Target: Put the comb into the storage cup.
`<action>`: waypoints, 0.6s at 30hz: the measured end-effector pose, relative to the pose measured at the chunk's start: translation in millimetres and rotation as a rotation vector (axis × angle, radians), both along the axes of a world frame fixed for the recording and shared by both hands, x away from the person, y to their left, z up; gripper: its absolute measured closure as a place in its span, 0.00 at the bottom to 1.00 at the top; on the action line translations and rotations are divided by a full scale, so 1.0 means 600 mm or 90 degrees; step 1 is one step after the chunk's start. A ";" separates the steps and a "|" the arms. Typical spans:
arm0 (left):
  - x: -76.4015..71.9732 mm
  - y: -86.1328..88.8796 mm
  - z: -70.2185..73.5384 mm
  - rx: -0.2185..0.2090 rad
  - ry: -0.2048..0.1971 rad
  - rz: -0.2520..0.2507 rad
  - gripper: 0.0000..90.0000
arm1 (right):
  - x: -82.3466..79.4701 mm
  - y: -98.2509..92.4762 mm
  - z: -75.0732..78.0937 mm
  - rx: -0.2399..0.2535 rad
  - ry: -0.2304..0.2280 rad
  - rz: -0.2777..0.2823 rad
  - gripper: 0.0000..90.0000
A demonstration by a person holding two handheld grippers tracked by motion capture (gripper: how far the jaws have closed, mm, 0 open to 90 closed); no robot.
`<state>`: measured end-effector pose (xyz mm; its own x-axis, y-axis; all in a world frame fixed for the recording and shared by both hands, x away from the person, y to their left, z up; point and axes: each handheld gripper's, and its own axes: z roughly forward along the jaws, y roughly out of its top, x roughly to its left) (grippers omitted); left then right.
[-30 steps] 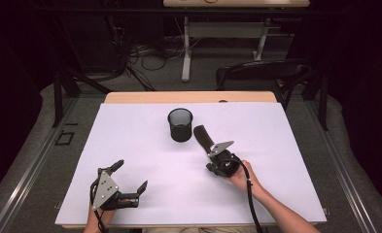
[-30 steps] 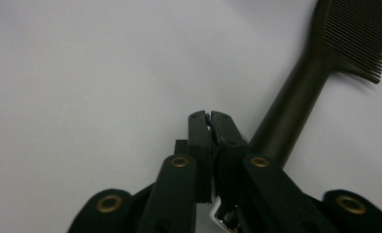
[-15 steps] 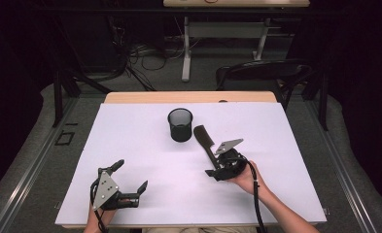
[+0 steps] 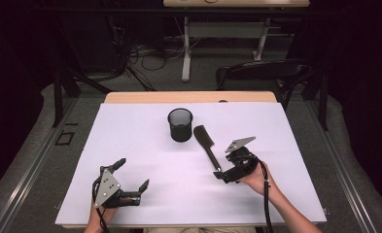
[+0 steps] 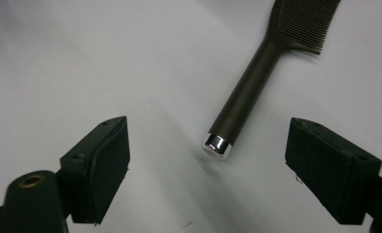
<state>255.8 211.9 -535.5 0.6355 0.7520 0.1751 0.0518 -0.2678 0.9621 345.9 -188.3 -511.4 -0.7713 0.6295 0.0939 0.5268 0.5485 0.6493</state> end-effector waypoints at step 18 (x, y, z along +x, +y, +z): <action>-0.001 0.001 0.001 -0.008 0.001 0.008 0.00 | 0.009 0.001 0.009 0.001 0.013 -0.038 0.06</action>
<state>255.0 212.3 -535.0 0.6265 0.7618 0.1648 0.0565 -0.2553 0.9652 351.6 -188.0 -506.1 -0.7298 0.6746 0.1105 0.5722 0.5144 0.6387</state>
